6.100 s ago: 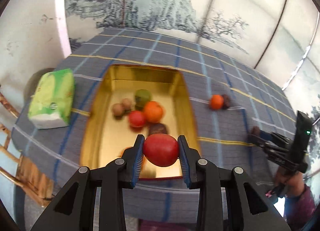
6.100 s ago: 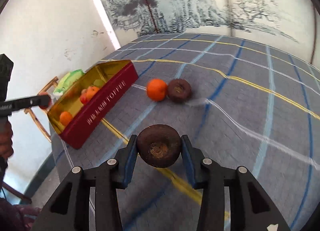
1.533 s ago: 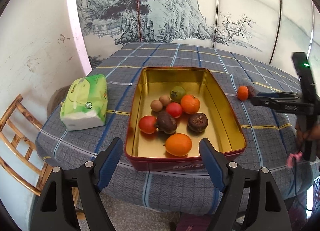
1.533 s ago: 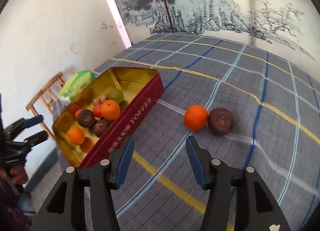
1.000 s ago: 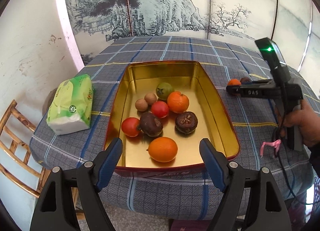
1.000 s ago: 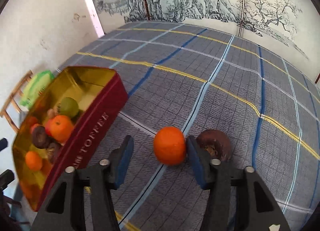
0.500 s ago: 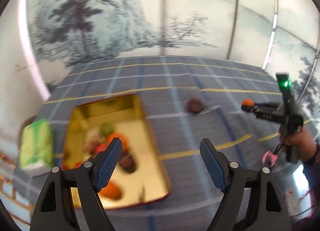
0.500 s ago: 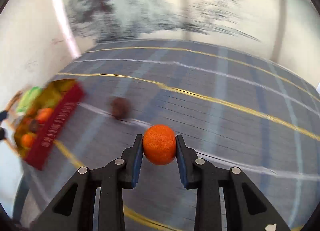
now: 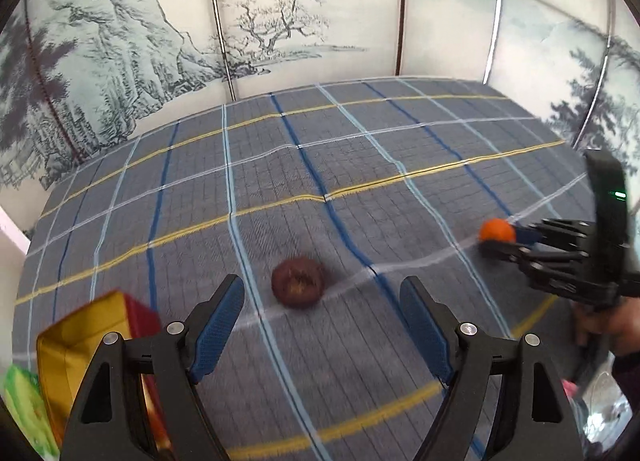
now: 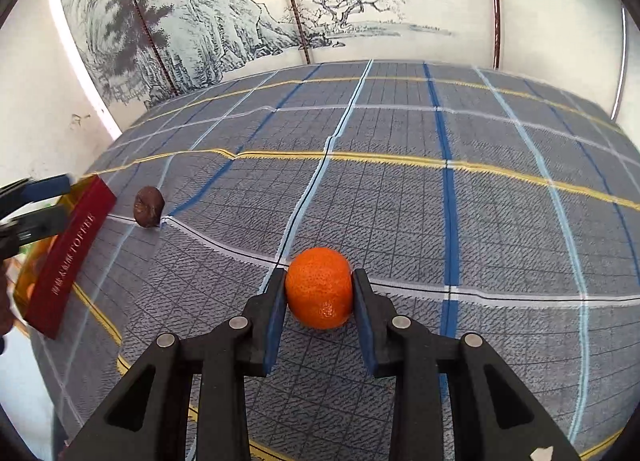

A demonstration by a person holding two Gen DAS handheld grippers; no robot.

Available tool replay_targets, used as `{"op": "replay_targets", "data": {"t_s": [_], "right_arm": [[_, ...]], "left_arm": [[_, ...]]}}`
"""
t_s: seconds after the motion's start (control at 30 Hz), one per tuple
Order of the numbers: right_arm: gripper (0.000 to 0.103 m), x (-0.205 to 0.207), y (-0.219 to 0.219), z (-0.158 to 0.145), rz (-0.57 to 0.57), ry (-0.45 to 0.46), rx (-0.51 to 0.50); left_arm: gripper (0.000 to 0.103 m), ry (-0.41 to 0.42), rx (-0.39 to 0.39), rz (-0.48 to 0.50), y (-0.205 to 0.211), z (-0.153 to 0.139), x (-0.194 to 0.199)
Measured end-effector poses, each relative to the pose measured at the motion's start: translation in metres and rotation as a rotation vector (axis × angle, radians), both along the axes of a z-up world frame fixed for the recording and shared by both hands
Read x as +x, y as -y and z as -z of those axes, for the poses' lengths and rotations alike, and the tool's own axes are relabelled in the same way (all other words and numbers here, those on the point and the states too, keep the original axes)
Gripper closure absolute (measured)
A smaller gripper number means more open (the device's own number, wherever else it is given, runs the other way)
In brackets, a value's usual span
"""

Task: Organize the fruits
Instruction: 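Grasp the last dark brown fruit with the left gripper while the right gripper holds the tangerine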

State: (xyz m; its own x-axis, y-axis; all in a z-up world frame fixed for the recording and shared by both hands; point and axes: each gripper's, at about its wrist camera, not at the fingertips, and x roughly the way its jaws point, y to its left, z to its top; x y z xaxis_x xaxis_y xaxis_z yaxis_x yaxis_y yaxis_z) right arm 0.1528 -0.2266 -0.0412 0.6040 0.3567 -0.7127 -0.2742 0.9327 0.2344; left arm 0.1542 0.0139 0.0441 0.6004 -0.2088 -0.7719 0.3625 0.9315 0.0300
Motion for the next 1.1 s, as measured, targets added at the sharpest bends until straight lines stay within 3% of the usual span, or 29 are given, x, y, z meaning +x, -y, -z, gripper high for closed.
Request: {"op": "replay_targets", "data": {"t_s": [0.1,0.3,0.37,0.43,0.67,1.1], "right_arm": [[0.072,0.002,0.004,0.001,-0.010,-0.013,0.040],[0.072,0.004,0.006,0.003,-0.023,-0.027,0.089],[0.072,0.005,0.007,0.004,-0.025,-0.028,0.100],[0.071,0.005,0.009,0.004,-0.026,-0.031,0.114],[0.071,0.005,0.013,0.006,-0.025,-0.036,0.130],[0.073,0.006,0.009,0.006,-0.018,-0.034,0.103]], "left_arm": [[0.024,-0.028,0.017,-0.031,0.001,0.016,0.020],[0.031,-0.103,-0.027,-0.102,-0.009,0.044,0.042],[0.038,-0.131,-0.037,-0.109,-0.011,0.052,0.046],[0.060,-0.161,-0.047,-0.115,-0.012,0.062,0.049],[0.060,-0.166,-0.125,-0.159,-0.017,0.064,0.036],[0.060,-0.070,-0.212,-0.172,-0.026,0.013,-0.072]]}}
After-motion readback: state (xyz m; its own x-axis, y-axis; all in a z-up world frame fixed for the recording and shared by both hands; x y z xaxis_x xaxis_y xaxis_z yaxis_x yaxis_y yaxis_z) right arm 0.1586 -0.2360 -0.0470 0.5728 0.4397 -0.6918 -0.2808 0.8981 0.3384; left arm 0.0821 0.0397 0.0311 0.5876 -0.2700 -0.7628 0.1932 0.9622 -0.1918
